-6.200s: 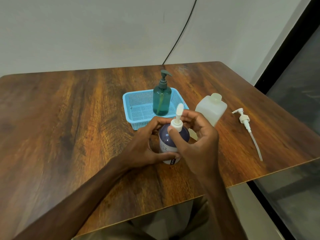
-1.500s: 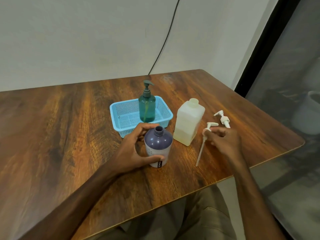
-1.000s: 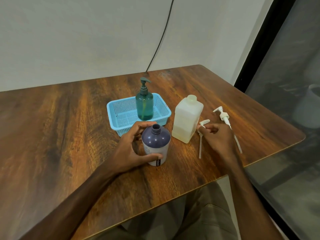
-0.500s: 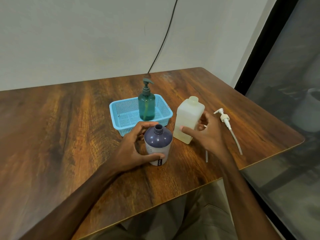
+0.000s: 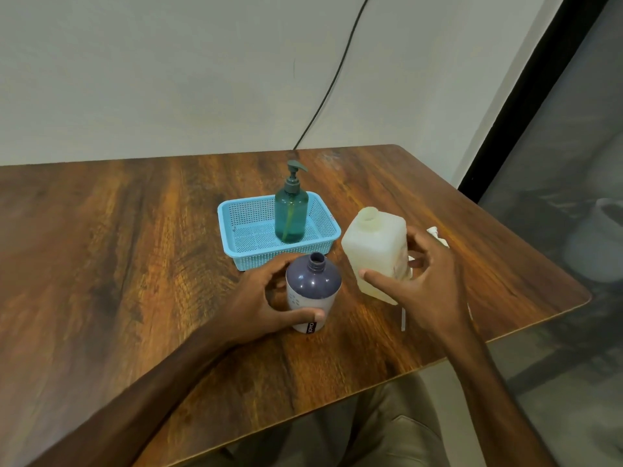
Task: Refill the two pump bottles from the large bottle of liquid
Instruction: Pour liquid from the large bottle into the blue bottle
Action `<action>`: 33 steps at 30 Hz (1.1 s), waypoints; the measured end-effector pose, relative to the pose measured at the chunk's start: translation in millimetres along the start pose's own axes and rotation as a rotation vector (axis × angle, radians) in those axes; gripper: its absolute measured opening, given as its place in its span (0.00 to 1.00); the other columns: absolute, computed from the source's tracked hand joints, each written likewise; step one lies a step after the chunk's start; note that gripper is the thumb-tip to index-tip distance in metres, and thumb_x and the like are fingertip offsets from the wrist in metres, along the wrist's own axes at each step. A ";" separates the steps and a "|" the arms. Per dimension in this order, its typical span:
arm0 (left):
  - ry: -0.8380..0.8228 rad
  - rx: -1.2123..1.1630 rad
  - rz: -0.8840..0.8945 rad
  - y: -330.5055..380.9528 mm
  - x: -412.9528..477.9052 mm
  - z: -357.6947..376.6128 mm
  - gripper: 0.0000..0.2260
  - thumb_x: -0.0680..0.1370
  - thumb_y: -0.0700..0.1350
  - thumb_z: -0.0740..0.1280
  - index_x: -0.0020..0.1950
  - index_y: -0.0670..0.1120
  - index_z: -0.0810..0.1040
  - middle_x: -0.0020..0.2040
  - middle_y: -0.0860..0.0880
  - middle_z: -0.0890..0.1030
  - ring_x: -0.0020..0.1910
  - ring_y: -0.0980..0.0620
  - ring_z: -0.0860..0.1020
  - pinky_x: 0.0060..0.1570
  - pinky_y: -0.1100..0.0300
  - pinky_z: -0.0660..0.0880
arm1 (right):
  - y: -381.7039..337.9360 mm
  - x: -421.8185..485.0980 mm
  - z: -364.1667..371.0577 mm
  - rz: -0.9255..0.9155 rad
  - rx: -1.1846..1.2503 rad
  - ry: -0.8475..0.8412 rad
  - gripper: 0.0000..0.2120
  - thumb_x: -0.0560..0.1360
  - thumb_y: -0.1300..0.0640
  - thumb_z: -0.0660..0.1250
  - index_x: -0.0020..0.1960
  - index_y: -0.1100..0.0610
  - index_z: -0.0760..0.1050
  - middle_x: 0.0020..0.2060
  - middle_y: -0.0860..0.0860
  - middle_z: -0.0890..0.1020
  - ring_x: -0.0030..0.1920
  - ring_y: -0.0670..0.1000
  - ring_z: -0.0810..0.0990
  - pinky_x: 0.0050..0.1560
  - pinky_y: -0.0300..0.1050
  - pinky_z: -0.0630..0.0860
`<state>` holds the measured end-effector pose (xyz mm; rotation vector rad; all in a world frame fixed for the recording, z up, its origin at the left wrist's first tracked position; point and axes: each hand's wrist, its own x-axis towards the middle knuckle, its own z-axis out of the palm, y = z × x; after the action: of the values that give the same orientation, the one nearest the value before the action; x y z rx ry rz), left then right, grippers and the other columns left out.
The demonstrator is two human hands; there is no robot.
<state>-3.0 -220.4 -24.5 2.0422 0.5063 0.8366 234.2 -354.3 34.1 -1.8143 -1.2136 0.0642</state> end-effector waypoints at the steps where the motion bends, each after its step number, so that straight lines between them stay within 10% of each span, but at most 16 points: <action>1: 0.011 0.001 0.016 1.2 -0.1 0.4 0.36 0.68 0.59 0.84 0.71 0.72 0.71 0.68 0.67 0.79 0.66 0.65 0.79 0.60 0.72 0.76 | -1.8 -3.0 -3.2 -0.032 -0.015 -0.007 0.38 0.62 0.43 0.81 0.68 0.48 0.72 0.64 0.44 0.79 0.60 0.46 0.78 0.55 0.47 0.82; 8: 0.112 -0.064 0.027 6.9 -1.7 -1.4 0.35 0.67 0.58 0.85 0.72 0.65 0.76 0.68 0.61 0.81 0.68 0.59 0.80 0.63 0.62 0.79 | -5.0 -19.1 -8.5 -0.131 -0.135 0.023 0.36 0.62 0.42 0.75 0.67 0.53 0.74 0.60 0.49 0.79 0.55 0.44 0.74 0.50 0.28 0.61; 17: 0.119 0.090 0.049 13.6 -2.2 -7.6 0.34 0.65 0.70 0.80 0.69 0.69 0.75 0.65 0.67 0.81 0.65 0.61 0.80 0.61 0.67 0.78 | -4.4 -15.7 -7.0 -0.239 -0.225 0.040 0.38 0.61 0.44 0.75 0.68 0.45 0.64 0.60 0.55 0.81 0.58 0.50 0.76 0.54 0.43 0.68; 33: 0.093 0.108 0.038 14.8 -3.3 -7.9 0.34 0.65 0.72 0.78 0.69 0.71 0.74 0.65 0.66 0.81 0.65 0.60 0.80 0.59 0.65 0.79 | -8.0 -10.2 -14.6 -0.276 -0.282 0.025 0.39 0.60 0.58 0.85 0.68 0.53 0.74 0.61 0.55 0.79 0.61 0.58 0.76 0.58 0.65 0.77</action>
<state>-10.3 -226.3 -10.2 2.1247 0.5774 0.9480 230.6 -370.9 43.9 -1.8583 -1.5030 -0.2996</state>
